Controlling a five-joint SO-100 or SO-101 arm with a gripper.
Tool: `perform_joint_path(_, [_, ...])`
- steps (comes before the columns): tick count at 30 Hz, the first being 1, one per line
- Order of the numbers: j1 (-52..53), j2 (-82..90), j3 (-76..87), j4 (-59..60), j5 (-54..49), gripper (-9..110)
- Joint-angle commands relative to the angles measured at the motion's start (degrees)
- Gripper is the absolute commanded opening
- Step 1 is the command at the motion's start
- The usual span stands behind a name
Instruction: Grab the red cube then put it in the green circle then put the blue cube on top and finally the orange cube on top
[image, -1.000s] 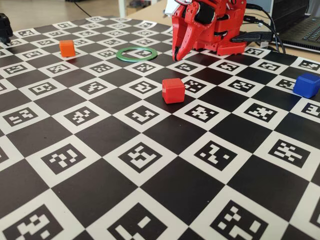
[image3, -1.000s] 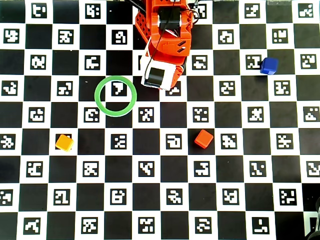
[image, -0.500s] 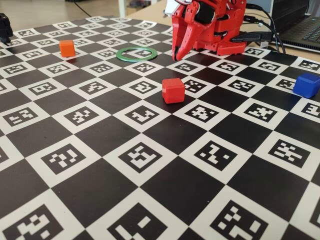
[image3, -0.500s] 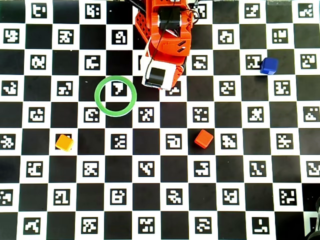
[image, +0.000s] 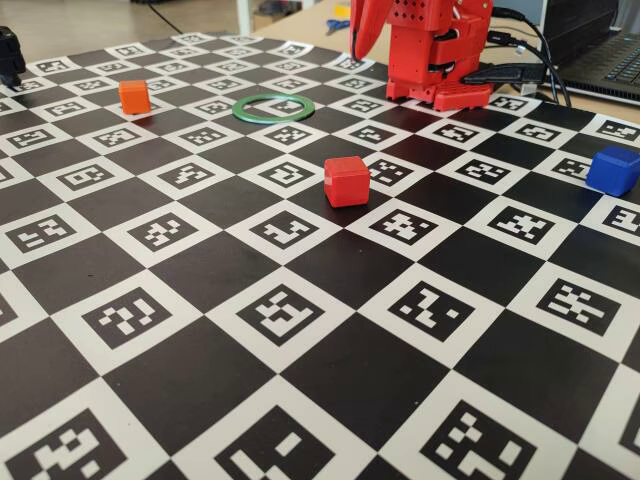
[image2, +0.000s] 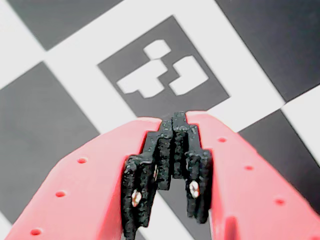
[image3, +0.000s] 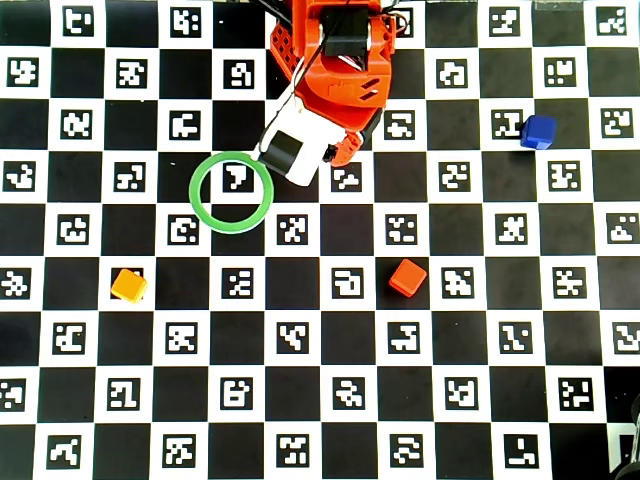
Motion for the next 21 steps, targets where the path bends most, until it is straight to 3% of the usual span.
perform_joint_path(1, [-2.5, -6.6, -16.4, 5.1, 3.7, 0])
perform_joint_path(21, [-12.7, -28.2, -47.6, 18.1, 18.1, 31])
